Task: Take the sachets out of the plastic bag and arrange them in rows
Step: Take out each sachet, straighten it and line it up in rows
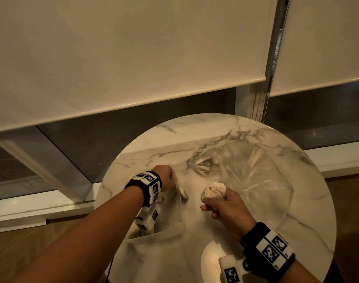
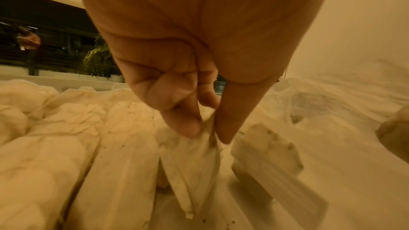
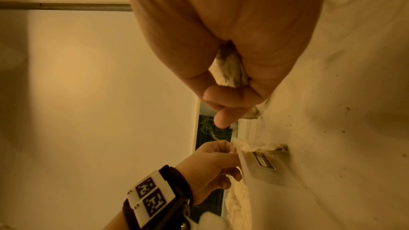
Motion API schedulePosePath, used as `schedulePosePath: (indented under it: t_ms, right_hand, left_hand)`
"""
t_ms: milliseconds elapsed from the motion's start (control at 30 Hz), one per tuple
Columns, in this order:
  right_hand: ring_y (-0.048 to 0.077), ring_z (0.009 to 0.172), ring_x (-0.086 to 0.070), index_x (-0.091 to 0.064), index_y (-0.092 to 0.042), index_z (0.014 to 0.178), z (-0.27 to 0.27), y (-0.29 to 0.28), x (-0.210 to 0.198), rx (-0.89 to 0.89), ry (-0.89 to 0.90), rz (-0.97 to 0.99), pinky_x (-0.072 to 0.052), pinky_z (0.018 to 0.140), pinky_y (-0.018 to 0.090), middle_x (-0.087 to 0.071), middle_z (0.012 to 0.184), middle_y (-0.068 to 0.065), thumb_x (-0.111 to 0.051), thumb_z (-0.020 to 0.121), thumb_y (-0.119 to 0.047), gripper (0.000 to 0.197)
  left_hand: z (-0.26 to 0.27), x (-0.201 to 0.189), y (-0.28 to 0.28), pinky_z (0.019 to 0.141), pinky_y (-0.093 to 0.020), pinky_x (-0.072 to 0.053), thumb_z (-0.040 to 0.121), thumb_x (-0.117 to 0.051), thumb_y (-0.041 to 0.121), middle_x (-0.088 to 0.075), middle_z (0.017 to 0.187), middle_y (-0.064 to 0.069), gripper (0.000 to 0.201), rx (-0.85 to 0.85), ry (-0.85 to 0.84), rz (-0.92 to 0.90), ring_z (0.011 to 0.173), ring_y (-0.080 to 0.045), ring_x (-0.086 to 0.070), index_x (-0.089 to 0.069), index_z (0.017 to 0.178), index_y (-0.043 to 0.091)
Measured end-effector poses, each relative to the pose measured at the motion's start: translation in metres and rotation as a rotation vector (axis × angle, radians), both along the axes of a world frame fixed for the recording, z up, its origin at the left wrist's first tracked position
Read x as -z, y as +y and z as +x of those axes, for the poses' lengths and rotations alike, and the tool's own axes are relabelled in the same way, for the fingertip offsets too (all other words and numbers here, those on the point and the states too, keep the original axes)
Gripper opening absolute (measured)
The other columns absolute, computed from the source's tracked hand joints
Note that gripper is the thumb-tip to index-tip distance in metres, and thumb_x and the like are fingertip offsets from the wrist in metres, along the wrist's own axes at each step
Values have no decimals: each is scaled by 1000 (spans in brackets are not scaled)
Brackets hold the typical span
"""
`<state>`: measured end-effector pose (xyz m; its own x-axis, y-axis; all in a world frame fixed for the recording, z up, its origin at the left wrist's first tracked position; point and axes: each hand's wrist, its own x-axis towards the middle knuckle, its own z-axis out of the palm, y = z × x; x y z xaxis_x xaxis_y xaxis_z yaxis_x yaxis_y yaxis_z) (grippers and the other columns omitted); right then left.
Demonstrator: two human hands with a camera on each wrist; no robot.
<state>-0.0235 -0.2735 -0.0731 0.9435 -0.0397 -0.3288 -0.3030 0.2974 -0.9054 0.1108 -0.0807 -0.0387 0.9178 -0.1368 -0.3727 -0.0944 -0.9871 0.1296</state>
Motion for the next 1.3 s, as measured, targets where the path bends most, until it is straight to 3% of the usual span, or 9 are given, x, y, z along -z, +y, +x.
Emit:
schedulePosePath:
  t_ms: [100, 267, 467, 600, 800, 900, 1033, 1167, 1300]
  right_hand:
    - [20, 72, -73, -63, -4, 108, 0, 0, 0, -2, -3, -1, -40, 47, 21, -70, 89, 12, -66, 88, 3, 21]
    - [20, 72, -73, -64, -4, 108, 0, -1, 0, 6, -3, 0, -41, 47, 22, -71, 87, 10, -66, 88, 4, 21]
    - [20, 72, -73, -64, -4, 107, 0, -1, -1, 8, -4, 4, -41, 47, 22, -71, 87, 11, -66, 88, 4, 21]
    - [20, 72, -73, -64, -5, 107, 1, -3, 0, 13, -3, 3, -41, 47, 22, -70, 89, 12, -67, 88, 5, 22]
    - [20, 70, -73, -63, -3, 107, 2, -5, 1, 25, 3, 11, -41, 46, 21, -70, 88, 12, -66, 88, 5, 20]
    - [19, 70, -73, -64, -3, 108, 3, -4, 2, 26, 9, 14, -40, 46, 21, -71, 90, 13, -65, 88, 6, 21]
    - [20, 71, -73, -63, -4, 108, 2, -3, 1, 16, 6, 12, -41, 47, 22, -71, 90, 13, -66, 88, 6, 22]
    - [20, 70, -73, -64, -5, 105, 1, -6, -1, 21, -7, 13, -40, 47, 21, -71, 87, 11, -66, 88, 5, 19]
    - [20, 70, -73, -63, -6, 105, 1, -9, -3, 19, -2, 44, -39, 47, 21, -71, 89, 12, -66, 88, 4, 20]
  left_hand:
    - [1, -2, 3, 78, -34, -58, 71, -81, 27, -66, 99, 1, 30, -11, 26, -30, 90, -19, -64, -64, 96, 23]
    - [6, -7, 7, 74, -26, -50, 81, -75, 17, -68, 107, 0, 22, 38, 10, -36, 90, -16, -62, -70, 102, 20]
    - [8, -11, 1, 90, -30, -54, 88, -63, 7, -70, 113, -5, 22, 101, -90, -28, 103, -22, -65, -72, 106, 16]
    - [10, -7, -2, 89, -28, -53, 90, -61, 7, -68, 114, -6, 22, 141, -136, 22, 105, -24, -64, -72, 108, 15]
    - [15, -10, 3, 82, -32, -55, 82, -71, 16, -64, 104, -2, 14, 72, -224, 21, 94, -22, -62, -62, 88, 25]
    - [12, -11, 3, 75, -30, -56, 77, -74, 23, -67, 93, 1, 10, 57, -148, 26, 85, -19, -64, -65, 78, 27]
    - [4, -2, 4, 81, -33, -59, 78, -75, 31, -72, 95, 0, 16, 63, 12, 54, 86, -19, -68, -76, 92, 23]
    - [3, -9, 7, 81, -28, -56, 83, -71, 21, -72, 100, 0, 12, 7, -56, -63, 90, -17, -67, -75, 94, 22]
    - [-12, -32, -4, 70, -18, -47, 84, -62, 12, -68, 95, 6, 20, 25, -226, -274, 83, -8, -62, -72, 93, 27]
